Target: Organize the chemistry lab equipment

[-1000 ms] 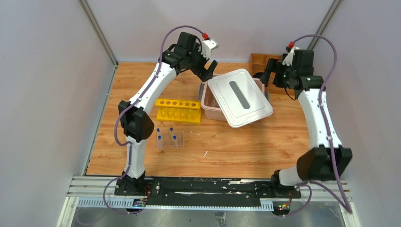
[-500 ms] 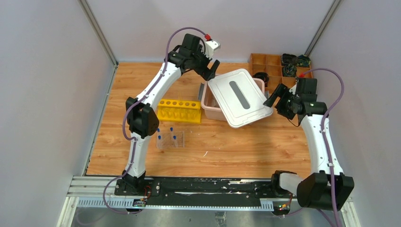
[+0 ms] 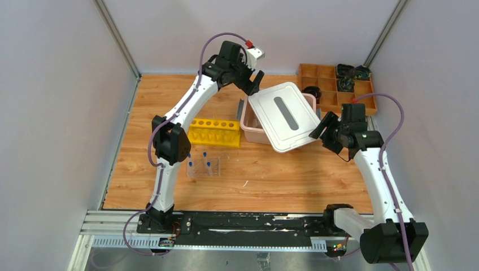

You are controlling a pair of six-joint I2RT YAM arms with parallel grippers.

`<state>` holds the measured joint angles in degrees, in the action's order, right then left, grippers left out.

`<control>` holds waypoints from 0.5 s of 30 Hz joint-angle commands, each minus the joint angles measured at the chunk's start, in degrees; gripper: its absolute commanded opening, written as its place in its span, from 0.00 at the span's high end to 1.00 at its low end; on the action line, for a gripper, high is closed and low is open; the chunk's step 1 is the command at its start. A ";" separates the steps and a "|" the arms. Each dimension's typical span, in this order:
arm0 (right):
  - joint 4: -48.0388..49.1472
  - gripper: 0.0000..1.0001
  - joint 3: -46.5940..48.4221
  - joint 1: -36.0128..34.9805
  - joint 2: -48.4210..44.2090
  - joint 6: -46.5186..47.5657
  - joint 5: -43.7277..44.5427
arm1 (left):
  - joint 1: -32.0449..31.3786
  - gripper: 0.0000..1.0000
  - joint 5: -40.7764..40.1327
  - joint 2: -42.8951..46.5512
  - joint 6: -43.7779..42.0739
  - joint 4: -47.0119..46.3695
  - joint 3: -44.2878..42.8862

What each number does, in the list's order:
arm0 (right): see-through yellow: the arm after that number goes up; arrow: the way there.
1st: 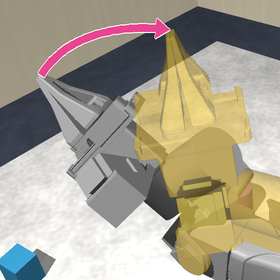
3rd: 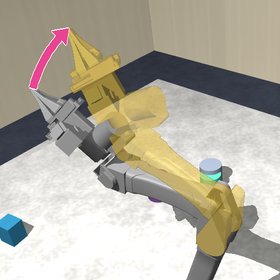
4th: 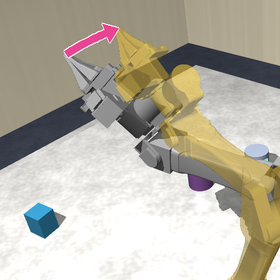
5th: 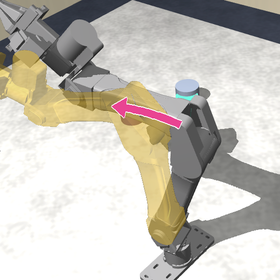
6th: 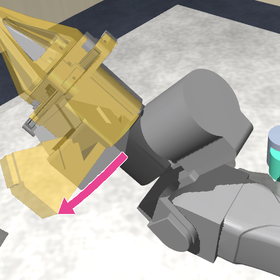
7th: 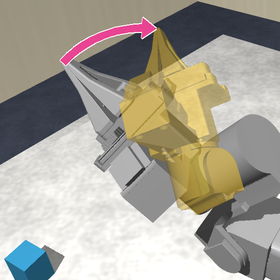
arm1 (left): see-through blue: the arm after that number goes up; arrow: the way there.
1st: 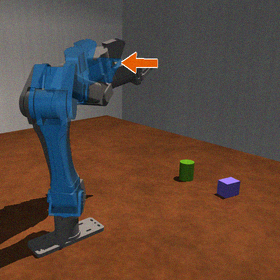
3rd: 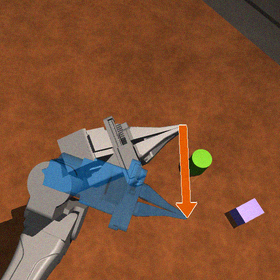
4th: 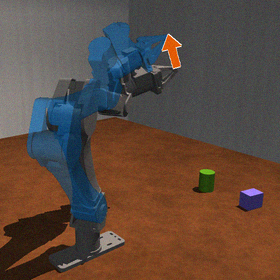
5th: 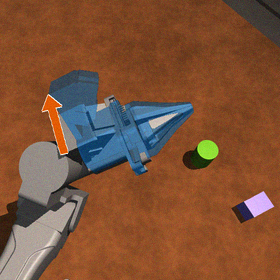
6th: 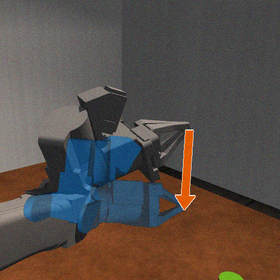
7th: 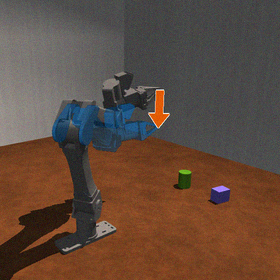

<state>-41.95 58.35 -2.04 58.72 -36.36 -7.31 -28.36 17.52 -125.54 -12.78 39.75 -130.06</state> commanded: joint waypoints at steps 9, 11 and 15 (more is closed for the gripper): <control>5.17 0.41 -1.54 -2.61 4.52 -3.33 5.24 | -0.62 0.10 -2.10 -1.14 -0.18 -3.15 2.61; 5.55 0.46 -0.92 -2.61 5.57 -1.98 5.77 | -0.56 0.10 -2.32 -1.03 -0.23 -3.25 3.08; 5.02 0.58 1.52 -2.63 8.18 2.52 7.24 | -0.60 0.10 -2.18 -0.39 -0.44 -3.39 3.91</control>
<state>-36.95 57.39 -3.79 64.71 -38.30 -3.57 -28.53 15.75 -126.41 -12.84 38.37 -126.82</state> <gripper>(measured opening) 0.454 0.899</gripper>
